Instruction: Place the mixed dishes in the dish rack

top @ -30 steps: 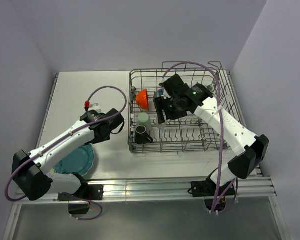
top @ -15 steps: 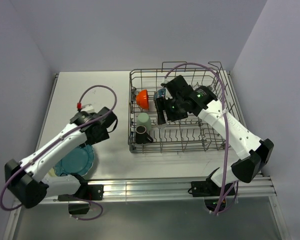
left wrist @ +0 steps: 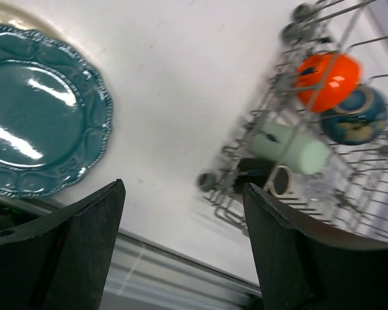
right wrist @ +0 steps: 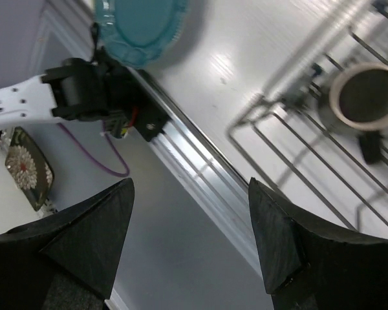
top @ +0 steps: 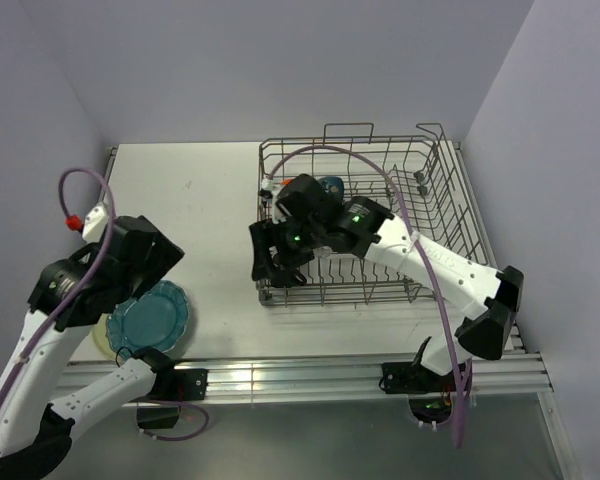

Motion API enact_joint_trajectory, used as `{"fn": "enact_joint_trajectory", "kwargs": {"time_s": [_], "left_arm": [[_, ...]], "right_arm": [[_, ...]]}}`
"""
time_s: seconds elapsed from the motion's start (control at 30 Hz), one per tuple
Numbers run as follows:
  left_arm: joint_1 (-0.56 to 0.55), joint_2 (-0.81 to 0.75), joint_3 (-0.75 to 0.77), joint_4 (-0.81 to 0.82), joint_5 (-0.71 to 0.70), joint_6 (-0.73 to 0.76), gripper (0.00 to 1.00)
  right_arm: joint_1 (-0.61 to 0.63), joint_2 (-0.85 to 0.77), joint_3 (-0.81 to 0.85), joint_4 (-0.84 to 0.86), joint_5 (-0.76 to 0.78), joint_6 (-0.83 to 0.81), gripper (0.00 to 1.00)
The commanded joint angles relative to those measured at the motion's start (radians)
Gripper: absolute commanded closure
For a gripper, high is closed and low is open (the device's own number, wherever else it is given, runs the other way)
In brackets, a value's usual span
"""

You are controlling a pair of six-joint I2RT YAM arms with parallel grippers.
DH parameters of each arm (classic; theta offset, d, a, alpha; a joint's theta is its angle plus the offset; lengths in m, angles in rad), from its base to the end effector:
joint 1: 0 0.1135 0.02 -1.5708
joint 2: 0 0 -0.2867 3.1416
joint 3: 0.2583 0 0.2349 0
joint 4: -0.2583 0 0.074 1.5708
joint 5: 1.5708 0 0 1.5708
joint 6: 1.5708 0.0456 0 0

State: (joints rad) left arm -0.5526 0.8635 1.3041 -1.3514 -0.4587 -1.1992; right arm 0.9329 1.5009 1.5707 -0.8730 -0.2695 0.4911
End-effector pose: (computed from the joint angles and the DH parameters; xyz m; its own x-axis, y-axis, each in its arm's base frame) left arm 0.0821 -0.0269 0.3918 -0.4674 -0.6933 -0.5485 -0.5395 0.7152 -0.4443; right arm 0.1714 0.2517 0.3903 -0.7950 -0.3091 -0.5220 -0.5778 0.6478 0.4964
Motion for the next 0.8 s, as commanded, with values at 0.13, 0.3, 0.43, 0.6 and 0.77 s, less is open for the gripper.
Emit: {"fn": "enact_joint_trajectory", "kwargs": {"time_s": [0.13, 0.3, 0.43, 0.6, 0.77], "left_arm": [[0.006, -0.052, 0.133, -0.023, 0.009, -0.051, 0.21], [0.005, -0.131, 0.207, -0.022, -0.032, -0.082, 0.22], [0.005, -0.234, 0.205, 0.11, -0.031, -0.057, 0.23], [0.003, -0.311, 0.178, 0.146, -0.002, -0.091, 0.24], [0.003, -0.325, 0.181, 0.112, 0.012, -0.102, 0.25]], "right_arm": [[0.098, 0.148, 0.121, 0.161, -0.035, 0.036, 0.21], [0.124, 0.238, 0.014, 0.383, -0.252, 0.133, 0.21], [0.133, 0.352, 0.018, 0.472, -0.342, 0.173, 0.22], [0.136, 0.47, 0.11, 0.511, -0.392, 0.211, 0.23], [0.136, 0.634, 0.299, 0.473, -0.427, 0.228, 0.23]]}}
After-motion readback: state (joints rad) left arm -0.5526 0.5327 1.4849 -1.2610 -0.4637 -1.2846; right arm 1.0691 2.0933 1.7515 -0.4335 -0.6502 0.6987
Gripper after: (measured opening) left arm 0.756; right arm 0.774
